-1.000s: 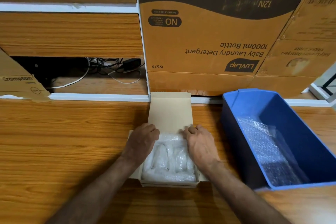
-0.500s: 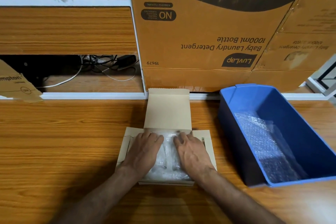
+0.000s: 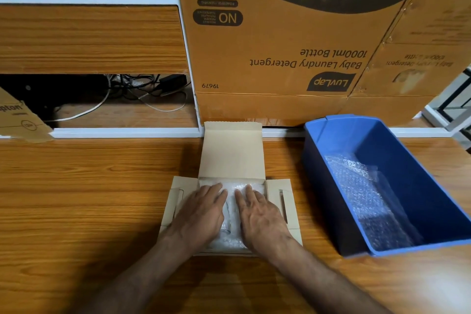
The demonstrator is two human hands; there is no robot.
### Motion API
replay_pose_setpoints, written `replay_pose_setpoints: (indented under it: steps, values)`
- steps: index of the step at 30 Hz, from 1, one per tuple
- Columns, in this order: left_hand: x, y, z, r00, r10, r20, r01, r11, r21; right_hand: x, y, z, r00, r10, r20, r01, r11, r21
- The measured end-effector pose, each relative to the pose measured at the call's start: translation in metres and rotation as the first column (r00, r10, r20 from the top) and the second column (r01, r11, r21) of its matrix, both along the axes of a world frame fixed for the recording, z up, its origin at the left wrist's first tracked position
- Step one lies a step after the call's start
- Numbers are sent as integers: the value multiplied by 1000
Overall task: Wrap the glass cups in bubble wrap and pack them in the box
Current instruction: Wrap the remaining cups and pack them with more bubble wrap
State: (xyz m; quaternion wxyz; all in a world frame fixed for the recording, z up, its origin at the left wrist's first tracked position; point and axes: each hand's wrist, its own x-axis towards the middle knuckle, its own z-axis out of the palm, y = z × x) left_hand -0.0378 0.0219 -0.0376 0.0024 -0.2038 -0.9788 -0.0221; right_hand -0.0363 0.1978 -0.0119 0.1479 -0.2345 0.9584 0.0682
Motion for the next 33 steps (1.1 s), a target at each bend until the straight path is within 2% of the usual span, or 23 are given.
replay_pose_setpoints:
  steps: [8,14,18,21,27,30,33]
  values:
    - [3,8,5,989,9,151,-23,996,90,-7,-2,-2,997,-42,69,44,999,-33]
    - [-1,8,6,977,27,210,-57,989,135,0,6,5,1000,-5,5,5,998,-64]
    - [7,18,7,987,129,95,-126,991,-40,5,11,8,999,32,-25,-33,998,-44]
    - [10,20,11,977,173,129,-160,982,-103,6,10,5,999,31,-14,-31,999,-12]
    - [-2,19,21,966,128,224,-82,976,-202,6,7,7,1000,12,13,-12,1000,24]
    - [2,18,35,979,134,154,-108,980,-170,11,15,11,997,43,-58,-43,999,-5]
    - [9,20,42,994,102,-45,-101,994,33,17,31,17,976,-38,-216,-8,978,-209]
